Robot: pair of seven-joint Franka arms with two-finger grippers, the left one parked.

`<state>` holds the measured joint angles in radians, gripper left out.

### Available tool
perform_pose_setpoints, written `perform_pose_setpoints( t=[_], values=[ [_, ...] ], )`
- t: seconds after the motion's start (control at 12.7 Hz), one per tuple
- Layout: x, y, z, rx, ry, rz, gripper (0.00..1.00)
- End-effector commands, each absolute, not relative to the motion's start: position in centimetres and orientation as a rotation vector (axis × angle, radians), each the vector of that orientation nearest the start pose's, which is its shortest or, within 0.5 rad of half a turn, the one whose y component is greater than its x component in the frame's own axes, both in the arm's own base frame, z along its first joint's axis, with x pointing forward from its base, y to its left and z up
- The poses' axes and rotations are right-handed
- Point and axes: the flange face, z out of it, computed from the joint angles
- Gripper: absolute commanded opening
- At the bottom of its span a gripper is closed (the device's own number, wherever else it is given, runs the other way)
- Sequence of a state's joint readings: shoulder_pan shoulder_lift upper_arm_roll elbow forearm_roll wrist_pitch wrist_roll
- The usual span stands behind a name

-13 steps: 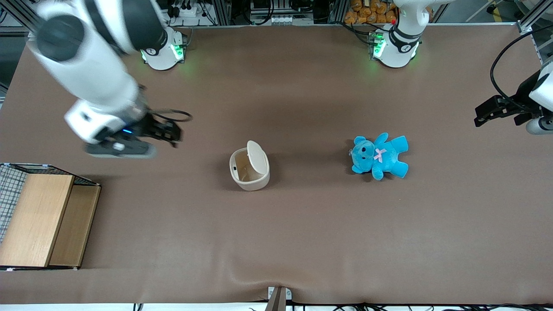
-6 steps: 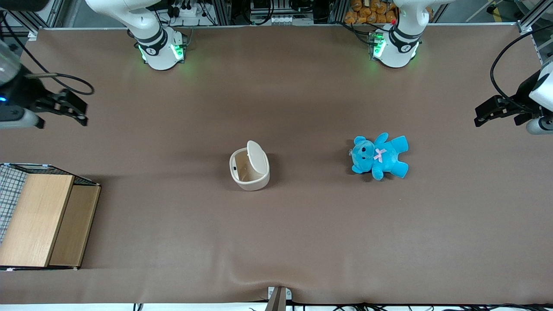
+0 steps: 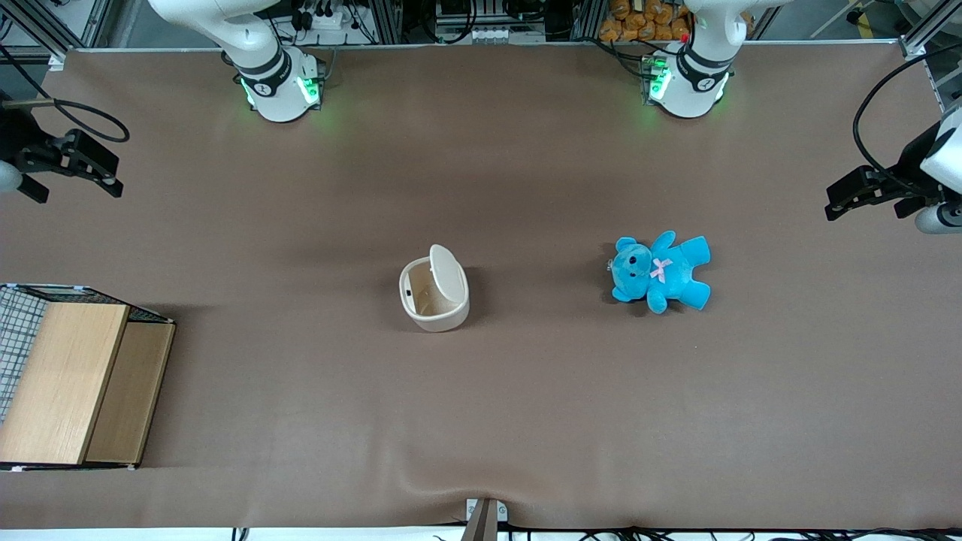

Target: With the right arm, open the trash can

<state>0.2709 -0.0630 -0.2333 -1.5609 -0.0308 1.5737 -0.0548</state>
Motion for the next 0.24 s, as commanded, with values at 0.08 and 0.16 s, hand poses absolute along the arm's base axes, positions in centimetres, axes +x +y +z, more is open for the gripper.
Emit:
perform_pose_setpoints(
  t=[0.08, 0.16],
  values=[
    [52.52, 0.91, 66.23, -3.128, -0.163, -0.123, 1.0],
    [52.5, 0.91, 66.22, -3.129, -0.163, -0.121, 1.0]
  ],
)
